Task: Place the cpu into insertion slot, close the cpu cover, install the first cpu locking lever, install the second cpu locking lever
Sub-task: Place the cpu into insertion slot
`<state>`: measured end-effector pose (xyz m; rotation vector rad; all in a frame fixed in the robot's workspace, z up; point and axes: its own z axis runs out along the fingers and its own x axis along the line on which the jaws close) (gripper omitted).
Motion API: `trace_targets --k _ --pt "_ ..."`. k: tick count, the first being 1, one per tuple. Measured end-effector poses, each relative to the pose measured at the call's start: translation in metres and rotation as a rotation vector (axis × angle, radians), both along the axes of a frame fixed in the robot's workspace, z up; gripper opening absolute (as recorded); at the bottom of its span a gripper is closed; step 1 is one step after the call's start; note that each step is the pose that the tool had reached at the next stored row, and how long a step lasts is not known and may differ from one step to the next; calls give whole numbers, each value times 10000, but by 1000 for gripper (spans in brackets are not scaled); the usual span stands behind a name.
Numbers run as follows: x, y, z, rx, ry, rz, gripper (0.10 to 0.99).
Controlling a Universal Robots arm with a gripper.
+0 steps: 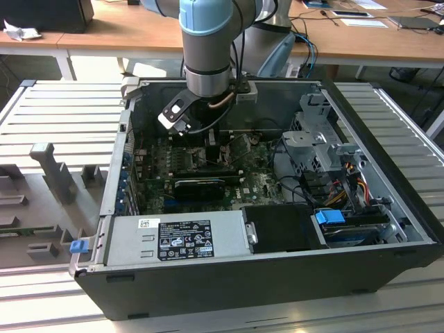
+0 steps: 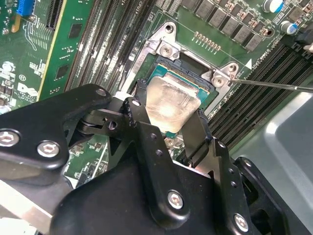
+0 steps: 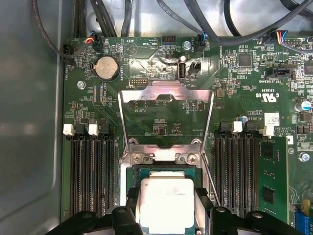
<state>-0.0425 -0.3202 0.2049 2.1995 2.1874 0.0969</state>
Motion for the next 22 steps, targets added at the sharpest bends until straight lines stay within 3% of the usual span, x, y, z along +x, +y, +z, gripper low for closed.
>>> trace_targets --k 13,15,16,18,22 --pt "-6 5 -25 0 3 109 529" --pt "-6 5 -25 0 3 109 541" --pt "-6 5 -25 0 2 108 604" --pt "-6 5 -24 0 2 109 604" --pt "-6 5 39 1 2 108 604"
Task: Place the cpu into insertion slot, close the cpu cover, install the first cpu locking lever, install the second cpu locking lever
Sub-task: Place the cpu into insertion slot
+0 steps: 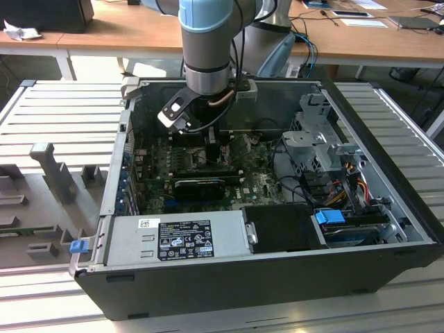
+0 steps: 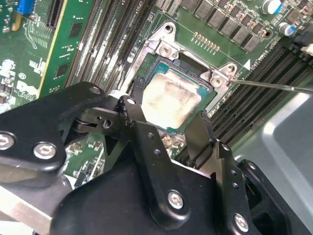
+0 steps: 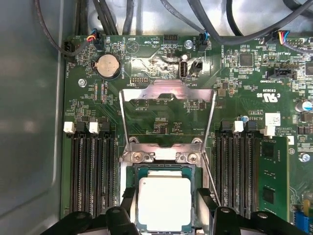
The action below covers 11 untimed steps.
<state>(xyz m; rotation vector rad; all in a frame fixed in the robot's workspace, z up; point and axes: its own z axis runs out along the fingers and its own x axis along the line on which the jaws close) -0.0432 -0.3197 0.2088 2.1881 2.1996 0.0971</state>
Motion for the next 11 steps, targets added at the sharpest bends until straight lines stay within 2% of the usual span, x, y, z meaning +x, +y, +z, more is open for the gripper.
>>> trace_targets --k 3,6,7,9,10,11 --pt "0 0 51 -1 1 1 588" --pt "1 0 68 -22 1 2 400" --pt "0 0 76 -31 1 1 400" --pt "0 0 84 -41 2 1 278" --pt "0 0 88 -43 2 1 278" --pt "0 0 92 -45 1 1 220"
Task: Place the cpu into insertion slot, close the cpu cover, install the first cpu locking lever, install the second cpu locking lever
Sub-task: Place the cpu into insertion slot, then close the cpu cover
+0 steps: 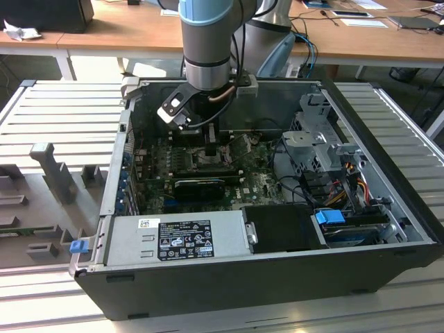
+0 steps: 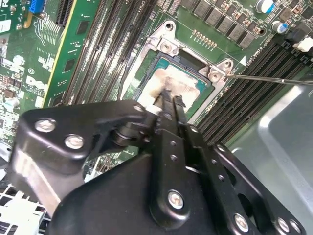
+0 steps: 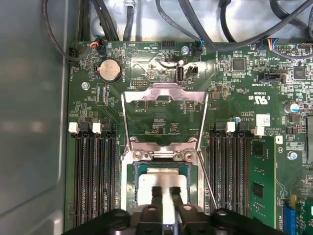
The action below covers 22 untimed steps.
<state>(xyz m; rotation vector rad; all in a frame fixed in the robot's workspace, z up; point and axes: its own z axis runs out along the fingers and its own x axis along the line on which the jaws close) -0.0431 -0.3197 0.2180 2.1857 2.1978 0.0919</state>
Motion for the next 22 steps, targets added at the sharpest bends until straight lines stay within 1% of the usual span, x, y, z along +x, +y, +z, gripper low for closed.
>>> trace_targets --k 2,14,15,16,17,19,21,22 --pt "0 0 6 1 -1 0 106" --pt "0 1 51 2 -2 -1 106" --pt "23 -2 53 1 14 -1 106" --pt "107 -6 52 11 83 -3 106" --pt "109 -4 65 22 95 -4 106" --pt "110 5 139 23 94 -4 106" --pt "110 7 157 23 94 -3 106" --pt "124 8 162 24 94 -4 106"
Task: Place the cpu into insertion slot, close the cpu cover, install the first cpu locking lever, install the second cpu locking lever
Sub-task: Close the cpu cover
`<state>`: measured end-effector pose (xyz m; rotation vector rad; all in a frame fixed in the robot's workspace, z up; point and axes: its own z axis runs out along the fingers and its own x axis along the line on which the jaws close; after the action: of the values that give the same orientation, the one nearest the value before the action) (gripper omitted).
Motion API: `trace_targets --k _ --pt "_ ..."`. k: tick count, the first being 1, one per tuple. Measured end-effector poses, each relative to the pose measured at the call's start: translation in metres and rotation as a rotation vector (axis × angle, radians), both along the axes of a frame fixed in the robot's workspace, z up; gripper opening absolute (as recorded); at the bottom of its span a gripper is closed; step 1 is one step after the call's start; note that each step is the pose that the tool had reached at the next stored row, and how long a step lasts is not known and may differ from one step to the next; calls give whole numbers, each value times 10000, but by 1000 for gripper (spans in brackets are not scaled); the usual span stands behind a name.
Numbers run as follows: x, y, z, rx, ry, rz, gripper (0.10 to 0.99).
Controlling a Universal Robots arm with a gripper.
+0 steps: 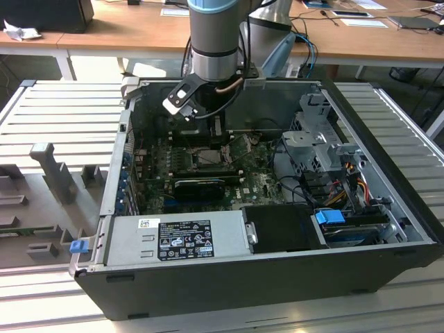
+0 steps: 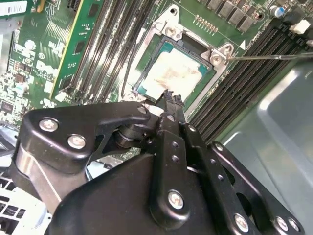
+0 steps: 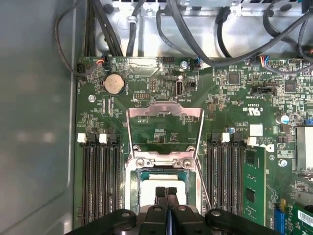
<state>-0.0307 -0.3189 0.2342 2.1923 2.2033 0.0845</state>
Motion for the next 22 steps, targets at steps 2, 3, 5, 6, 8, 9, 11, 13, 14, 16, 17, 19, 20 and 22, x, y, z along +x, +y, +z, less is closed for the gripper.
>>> trace_targets --k 2,3,5,6,8,9,11,13,14,16,17,19,20,22 --pt "40 0 2 -1 1 -1 106" --pt "49 -1 7 -2 1 1 106" --pt "51 0 49 -1 0 0 106" --pt "51 2 75 -1 0 0 106" --pt "51 10 190 -1 0 0 106" --pt "50 15 257 -1 0 -1 106" --pt "50 20 327 -1 0 -2 106" --pt "52 24 395 -2 0 1 106" --pt "70 27 428 -3 0 0 106" --pt "137 33 445 -3 0 -1 106" --pt "156 36 448 -9 0 0 106" --pt "197 40 449 -11 1 1 106" --pt "221 44 449 -11 1 0 106" --pt "284 45 449 -10 0 -1 106"
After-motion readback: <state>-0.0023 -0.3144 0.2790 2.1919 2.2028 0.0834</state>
